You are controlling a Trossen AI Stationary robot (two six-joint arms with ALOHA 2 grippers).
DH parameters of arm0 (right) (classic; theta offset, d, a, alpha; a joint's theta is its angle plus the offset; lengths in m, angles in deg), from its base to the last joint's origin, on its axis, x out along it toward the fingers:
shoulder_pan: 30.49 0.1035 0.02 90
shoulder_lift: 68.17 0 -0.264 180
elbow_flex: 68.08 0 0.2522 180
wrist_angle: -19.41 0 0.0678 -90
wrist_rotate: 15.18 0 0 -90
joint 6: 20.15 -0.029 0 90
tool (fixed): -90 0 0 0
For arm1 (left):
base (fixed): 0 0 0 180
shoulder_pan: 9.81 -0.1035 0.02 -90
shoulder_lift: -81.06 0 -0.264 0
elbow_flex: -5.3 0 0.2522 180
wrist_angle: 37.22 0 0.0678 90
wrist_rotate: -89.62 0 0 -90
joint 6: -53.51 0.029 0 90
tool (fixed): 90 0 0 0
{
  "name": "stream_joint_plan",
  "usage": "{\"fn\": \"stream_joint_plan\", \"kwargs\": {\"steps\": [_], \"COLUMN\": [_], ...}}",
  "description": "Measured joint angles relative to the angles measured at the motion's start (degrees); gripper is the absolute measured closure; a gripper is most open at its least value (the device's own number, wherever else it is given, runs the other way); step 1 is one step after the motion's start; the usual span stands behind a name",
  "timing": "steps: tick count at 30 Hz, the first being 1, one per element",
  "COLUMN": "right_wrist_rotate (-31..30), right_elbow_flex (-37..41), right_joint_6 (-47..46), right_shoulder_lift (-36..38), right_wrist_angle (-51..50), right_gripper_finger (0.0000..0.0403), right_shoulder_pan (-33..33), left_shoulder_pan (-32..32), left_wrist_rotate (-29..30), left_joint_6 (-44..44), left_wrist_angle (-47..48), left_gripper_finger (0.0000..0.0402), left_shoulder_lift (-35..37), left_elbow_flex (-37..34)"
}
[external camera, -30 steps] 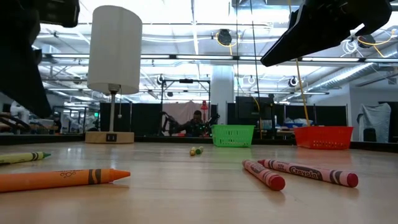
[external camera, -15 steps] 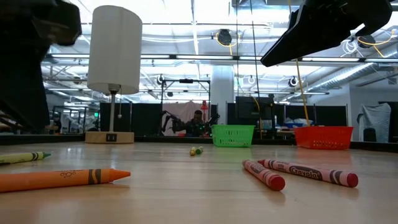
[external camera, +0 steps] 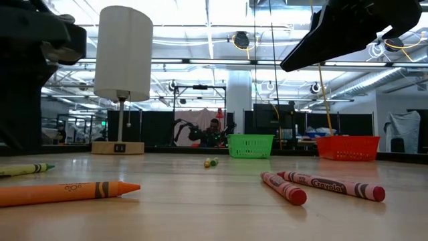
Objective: Sort crayons
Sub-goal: Put the green crayon into the red bin
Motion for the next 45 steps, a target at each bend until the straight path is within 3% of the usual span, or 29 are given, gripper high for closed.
{"fn": "stream_joint_plan", "kwargs": {"steps": [14, 19, 26, 41, 45], "right_wrist_rotate": [0.0, 0.0, 0.0, 0.0, 0.0], "right_elbow_flex": [0.0, 0.0, 0.0, 0.0, 0.0], "right_joint_6": [0.0, 0.0, -0.2, -0.2, -0.2], "right_shoulder_lift": [0.0, 0.0, 0.0, 0.0, 0.0], "right_wrist_angle": [0.0, 0.0, 0.0, -0.2, -0.2], "right_gripper_finger": [0.0259, 0.0259, 0.0259, 0.0259, 0.0259], "right_shoulder_pan": [0.0, 0.0, 0.0, 0.0, 0.0], "left_shoulder_pan": [0.1, 0.1, -0.4, -2.0, -2.1], "left_wrist_rotate": [-0.1, 0.7, 5.3, 5.9, 7.6], "left_joint_6": [1.1, 4.0, 15.6, 24.5, 31.6], "left_wrist_angle": [-3.3, -4.5, -10.6, -12.5, -12.5], "left_gripper_finger": [0.0236, 0.0298, 0.0392, 0.0401, 0.0401], "left_shoulder_lift": [-4.1, -4.5, -4.7, -2.3, -2.1], "left_elbow_flex": [0.0, 0.0, -0.1, 0.0, 0.0]}}
